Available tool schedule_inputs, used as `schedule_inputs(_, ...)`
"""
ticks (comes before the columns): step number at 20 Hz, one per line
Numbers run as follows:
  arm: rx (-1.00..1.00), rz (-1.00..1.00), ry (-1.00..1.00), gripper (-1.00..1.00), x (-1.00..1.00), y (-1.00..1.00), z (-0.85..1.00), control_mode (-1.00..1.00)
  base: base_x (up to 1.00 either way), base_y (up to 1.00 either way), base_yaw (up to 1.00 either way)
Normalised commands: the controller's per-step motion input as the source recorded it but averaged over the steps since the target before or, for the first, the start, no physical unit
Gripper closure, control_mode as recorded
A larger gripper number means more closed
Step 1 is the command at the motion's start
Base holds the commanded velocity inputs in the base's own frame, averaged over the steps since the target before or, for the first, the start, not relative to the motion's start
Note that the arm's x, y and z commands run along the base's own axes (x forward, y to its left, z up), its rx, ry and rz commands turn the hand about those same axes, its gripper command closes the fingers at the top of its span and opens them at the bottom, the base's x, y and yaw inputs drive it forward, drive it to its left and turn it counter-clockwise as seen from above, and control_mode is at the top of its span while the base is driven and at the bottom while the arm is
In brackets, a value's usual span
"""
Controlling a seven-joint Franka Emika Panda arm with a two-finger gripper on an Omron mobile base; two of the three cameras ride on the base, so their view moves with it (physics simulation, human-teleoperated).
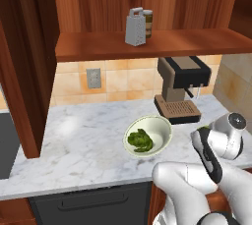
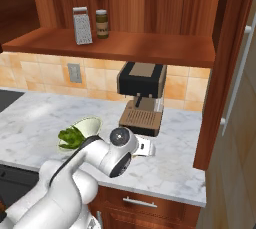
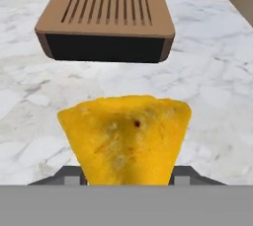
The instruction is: Pick the cheese from the fridge and the cheese grater from the cabinet and place them next to the salad bowl.
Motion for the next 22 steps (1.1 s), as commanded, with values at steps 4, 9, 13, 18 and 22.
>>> schedule_inputs(4,0.0,0.13,0.02,1.0,0.5,0.02,-0.23,-1.0,0.0,0.0,0.0)
schedule_inputs(9,0.0,0.13,0.05,1.0,0.41,0.02,-0.06,-1.0,0.0,0.0,0.0)
schedule_inputs(13,0.0,0.11,0.09,1.0,0.34,0.1,-0.04,-1.0,0.0,0.0,0.0)
schedule_inputs(18,0.0,0.1,0.05,1.0,0.32,0.09,-0.15,-1.0,0.0,0.0,0.0)
schedule_inputs(22,0.0,0.09,0.02,1.0,0.26,0.14,-0.26,-1.0,0.0,0.0,0.0)
